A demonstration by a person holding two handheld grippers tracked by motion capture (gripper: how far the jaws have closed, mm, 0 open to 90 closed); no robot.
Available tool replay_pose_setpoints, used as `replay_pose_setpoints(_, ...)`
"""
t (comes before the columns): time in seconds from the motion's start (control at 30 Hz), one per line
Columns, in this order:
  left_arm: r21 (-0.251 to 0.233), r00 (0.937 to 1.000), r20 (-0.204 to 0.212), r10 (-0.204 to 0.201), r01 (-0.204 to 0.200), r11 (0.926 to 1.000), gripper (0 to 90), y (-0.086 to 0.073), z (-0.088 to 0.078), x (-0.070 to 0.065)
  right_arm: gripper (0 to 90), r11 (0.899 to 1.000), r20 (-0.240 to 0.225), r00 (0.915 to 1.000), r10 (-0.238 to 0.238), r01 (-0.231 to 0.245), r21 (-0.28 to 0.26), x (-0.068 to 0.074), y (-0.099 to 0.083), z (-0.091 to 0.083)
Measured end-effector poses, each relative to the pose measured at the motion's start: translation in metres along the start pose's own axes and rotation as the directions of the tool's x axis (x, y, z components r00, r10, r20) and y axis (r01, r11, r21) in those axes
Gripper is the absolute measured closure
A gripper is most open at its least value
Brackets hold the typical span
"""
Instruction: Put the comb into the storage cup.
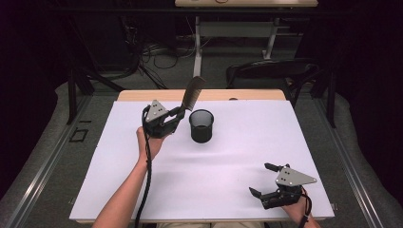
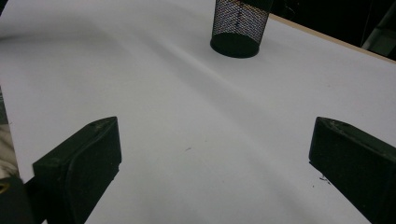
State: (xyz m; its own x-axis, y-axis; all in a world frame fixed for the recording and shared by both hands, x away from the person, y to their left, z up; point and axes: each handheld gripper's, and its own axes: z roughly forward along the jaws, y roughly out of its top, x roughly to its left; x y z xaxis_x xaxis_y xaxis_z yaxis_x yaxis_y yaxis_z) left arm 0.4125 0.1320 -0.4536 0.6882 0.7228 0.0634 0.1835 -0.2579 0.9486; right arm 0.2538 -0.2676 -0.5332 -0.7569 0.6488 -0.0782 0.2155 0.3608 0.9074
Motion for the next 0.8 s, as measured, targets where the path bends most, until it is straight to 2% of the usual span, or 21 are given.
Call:
replay_pose_setpoints(0.53,-0.049,0.9999,-0.008,-0.015,0.014,0.9987,71.7,0.009,0.011,-0.001,2.0,1.0,0.004,1.0,0.006,-0.006,0.002,0.0,-0.001,-0.001)
replay_pose_setpoints(0.8,-0.049,0.9997,-0.012,-0.023,0.022,0.9985,71.8,0.008,0.018,-0.001,2.1,1.0,0.002,1.0,0.006,-0.006,0.004,-0.001,-0.001,-0.001)
